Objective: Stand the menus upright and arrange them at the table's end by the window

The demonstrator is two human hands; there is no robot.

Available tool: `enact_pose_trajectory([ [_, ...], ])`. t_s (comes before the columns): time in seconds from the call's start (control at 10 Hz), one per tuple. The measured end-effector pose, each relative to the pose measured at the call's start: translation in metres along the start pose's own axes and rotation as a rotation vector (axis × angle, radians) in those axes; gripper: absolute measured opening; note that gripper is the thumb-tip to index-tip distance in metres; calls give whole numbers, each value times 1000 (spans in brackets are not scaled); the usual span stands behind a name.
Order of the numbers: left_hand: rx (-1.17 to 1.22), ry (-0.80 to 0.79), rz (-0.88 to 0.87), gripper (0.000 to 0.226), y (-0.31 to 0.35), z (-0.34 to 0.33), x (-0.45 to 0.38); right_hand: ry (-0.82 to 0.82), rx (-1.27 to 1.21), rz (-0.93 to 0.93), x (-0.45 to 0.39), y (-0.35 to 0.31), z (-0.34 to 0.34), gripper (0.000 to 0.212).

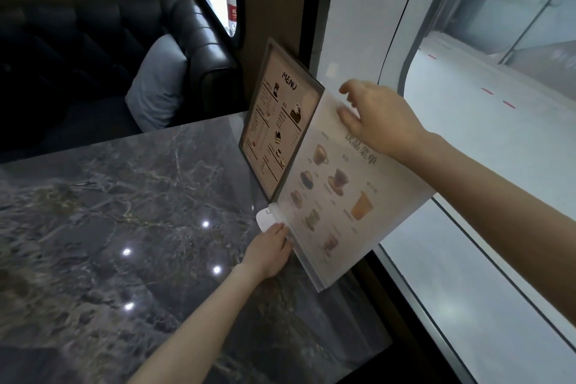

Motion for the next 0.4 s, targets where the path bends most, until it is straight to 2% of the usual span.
enact_pose_trajectory([
  [0.1, 122, 102, 48, 46, 0, 19, 8, 7, 66, 129, 3, -14, 3, 34],
  [0.2, 203, 202, 111, 38, -5, 43, 18, 5, 21, 164, 7, -34, -1, 33],
  [0.4, 220, 474, 143, 36, -43, 106, 43, -54, -297, 128, 15, -88, -21, 32],
])
Point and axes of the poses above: each hand's wrist, its own x-axis away from the middle knuckle, its own z-axis out of the back of the hand, y = z × x, the point moved 1 cm from there along -x, towards the middle knuckle, and after that the axes turned 11 degrees about -z, right-handed, at the moved point
